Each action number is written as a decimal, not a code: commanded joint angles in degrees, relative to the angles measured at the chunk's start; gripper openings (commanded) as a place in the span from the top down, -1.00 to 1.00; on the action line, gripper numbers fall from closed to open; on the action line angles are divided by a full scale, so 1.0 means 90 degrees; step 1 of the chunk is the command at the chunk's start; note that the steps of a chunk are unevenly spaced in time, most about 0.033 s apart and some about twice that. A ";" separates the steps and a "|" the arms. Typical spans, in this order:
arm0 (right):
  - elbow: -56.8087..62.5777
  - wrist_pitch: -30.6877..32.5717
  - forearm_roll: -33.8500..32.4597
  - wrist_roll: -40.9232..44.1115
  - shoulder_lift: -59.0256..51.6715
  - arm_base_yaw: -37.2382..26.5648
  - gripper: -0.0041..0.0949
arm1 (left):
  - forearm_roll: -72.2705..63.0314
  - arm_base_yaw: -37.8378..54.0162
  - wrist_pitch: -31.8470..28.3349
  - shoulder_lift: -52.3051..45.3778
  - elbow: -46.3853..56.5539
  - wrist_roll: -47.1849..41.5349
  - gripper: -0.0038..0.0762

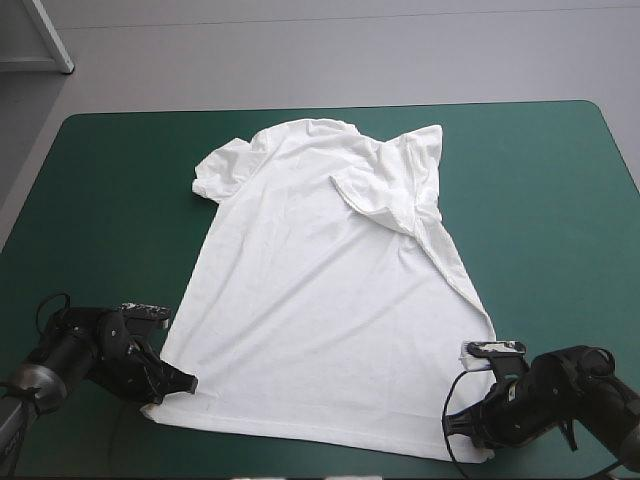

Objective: Fold the cloth

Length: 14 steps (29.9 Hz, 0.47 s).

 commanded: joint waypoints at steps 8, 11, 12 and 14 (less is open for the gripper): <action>-0.2541 -0.0039 -0.1028 -0.0180 -0.0133 0.0013 0.95 | 0.0415 -0.0026 0.0383 -0.0504 -0.2631 -0.0046 0.92; -0.3662 -0.0004 -0.1748 0.0029 -0.0121 0.0013 0.95 | 0.0443 -0.0026 0.0491 -0.0477 -0.4053 -0.0046 0.92; -0.4060 -0.0020 -0.2023 0.0042 -0.0121 0.0013 0.95 | 0.0443 -0.0026 0.0501 -0.0452 -0.4577 -0.0046 0.92; -0.4798 -0.0044 -0.2548 0.0056 -0.0080 0.0013 0.95 | 0.0488 -0.0026 0.0640 -0.0335 -0.5679 0.0084 0.92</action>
